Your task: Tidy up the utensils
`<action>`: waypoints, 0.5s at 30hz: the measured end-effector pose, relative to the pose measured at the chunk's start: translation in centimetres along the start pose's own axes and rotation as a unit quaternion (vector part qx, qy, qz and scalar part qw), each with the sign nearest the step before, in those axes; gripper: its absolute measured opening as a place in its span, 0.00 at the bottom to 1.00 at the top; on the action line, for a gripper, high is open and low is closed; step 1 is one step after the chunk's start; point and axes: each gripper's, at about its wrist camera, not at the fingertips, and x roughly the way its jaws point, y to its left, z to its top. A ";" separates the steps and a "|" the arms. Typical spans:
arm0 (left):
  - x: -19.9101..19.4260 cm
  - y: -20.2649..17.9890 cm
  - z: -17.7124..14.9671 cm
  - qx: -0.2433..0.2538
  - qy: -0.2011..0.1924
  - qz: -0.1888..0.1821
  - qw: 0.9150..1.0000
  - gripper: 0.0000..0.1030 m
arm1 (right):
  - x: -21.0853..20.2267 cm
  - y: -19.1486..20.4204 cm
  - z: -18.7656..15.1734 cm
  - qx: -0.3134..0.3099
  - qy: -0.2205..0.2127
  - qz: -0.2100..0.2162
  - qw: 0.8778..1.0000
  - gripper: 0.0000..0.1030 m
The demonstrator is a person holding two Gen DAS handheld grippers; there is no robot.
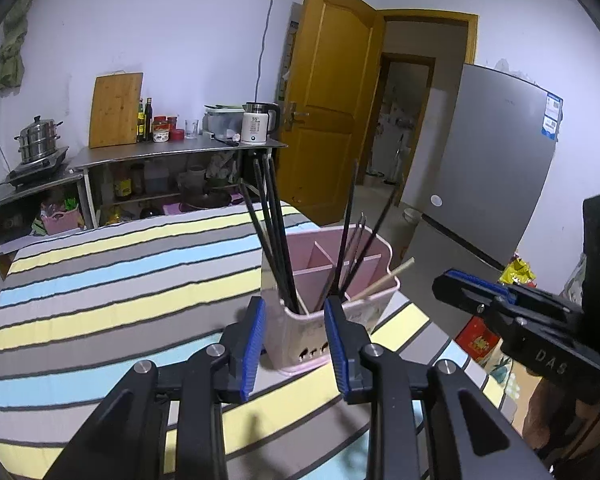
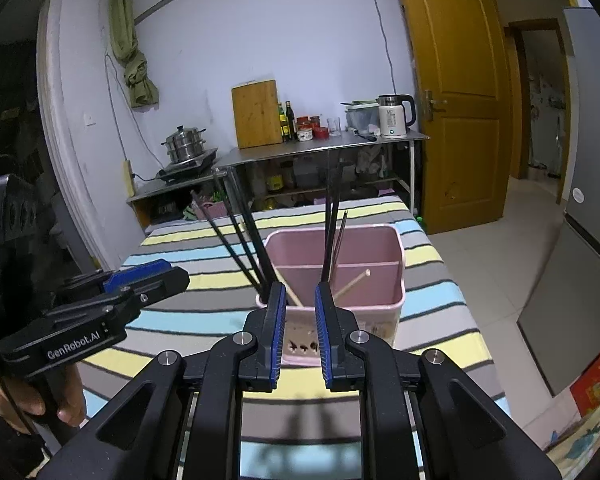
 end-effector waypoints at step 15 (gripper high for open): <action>-1.4 0.2 -5.8 0.000 -0.004 0.021 1.000 0.35 | -1.4 0.1 -4.8 0.007 0.003 -0.025 1.000 0.17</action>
